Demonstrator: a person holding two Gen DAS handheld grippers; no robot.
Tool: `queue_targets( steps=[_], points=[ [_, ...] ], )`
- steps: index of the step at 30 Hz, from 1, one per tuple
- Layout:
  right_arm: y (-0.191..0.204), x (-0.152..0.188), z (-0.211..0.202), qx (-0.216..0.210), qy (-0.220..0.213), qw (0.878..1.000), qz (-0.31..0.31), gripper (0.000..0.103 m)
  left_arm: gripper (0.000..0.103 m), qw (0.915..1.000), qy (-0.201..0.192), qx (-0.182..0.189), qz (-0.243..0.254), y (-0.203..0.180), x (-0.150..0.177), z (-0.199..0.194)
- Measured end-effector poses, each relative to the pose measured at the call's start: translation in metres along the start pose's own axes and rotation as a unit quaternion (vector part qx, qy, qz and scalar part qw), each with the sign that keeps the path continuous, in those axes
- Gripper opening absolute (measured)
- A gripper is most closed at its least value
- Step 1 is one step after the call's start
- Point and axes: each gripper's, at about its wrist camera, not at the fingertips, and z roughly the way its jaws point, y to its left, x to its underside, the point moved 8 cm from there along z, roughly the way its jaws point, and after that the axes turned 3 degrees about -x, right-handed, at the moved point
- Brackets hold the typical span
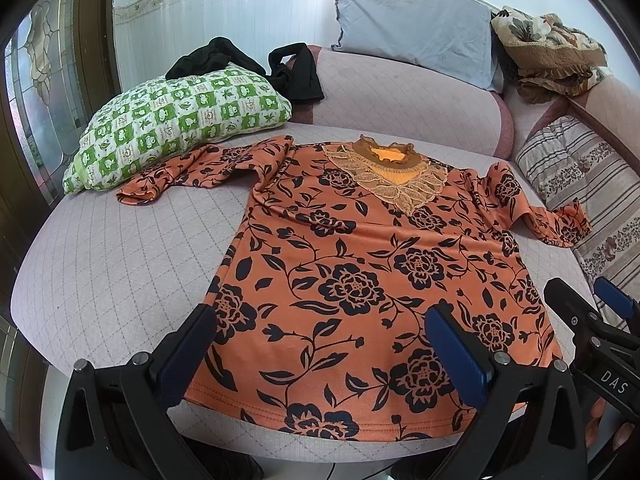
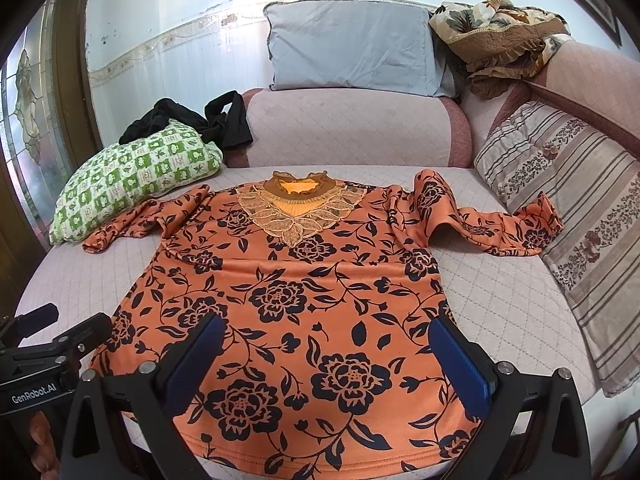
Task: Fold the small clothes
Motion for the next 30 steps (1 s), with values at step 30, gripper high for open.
queue_targets(
  steps=[30],
  points=[
    [0.001,-0.001,0.000,-0.026,0.005,1.000,-0.008,0.103,0.103,0.9993,0.022,0.026,-0.014,0.012,0.002,0.006]
  ],
)
